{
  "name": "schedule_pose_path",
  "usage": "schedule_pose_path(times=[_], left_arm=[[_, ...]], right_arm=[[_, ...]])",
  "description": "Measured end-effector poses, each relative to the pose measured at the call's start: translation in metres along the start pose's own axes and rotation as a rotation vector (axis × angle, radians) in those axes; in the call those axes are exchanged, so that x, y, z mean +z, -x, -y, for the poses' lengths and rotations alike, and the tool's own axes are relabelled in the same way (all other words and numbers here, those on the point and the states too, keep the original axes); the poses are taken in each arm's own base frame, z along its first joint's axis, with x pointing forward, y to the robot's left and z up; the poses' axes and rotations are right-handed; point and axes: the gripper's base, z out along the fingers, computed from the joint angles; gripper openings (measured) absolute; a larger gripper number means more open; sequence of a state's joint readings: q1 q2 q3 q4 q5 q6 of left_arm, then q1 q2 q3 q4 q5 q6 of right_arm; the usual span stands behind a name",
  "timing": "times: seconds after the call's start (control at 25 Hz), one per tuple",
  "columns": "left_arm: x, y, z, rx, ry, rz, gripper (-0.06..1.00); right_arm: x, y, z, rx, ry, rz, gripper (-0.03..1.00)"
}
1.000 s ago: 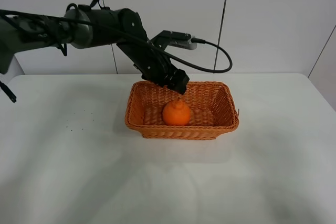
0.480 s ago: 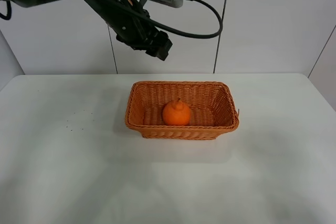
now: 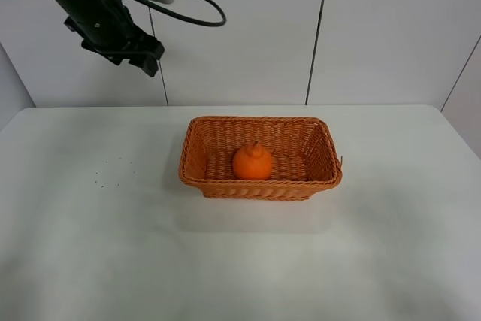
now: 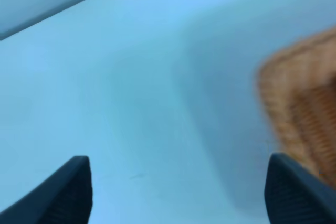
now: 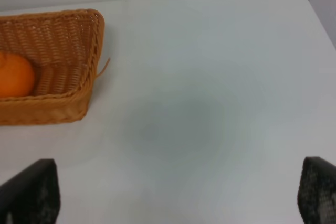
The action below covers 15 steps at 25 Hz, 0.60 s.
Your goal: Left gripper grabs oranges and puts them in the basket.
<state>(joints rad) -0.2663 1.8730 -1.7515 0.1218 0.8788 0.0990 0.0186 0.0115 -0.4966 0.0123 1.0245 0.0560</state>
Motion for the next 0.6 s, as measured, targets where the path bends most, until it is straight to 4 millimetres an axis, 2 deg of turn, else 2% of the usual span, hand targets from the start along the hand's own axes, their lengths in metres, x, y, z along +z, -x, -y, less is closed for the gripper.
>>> schedule_pose_path(times=[0.24,0.36,0.48,0.6], left_arm=[[0.002,-0.022,-0.078,-0.147,0.113,-0.039,0.78],[0.000,-0.034,-0.107,-0.204,0.157,-0.057,0.78],[-0.002,-0.044,-0.127,-0.246,0.184,-0.084,0.78],[-0.004,-0.051,-0.137,-0.273,0.192,-0.114,0.78]], right_arm=[[0.000,0.000,0.000,0.000,0.000,0.000,0.69],[0.000,0.000,0.000,0.000,0.000,0.000,0.69],[0.000,0.000,0.000,0.000,0.000,0.000,0.69],[0.000,0.000,0.000,0.000,0.000,0.000,0.69]])
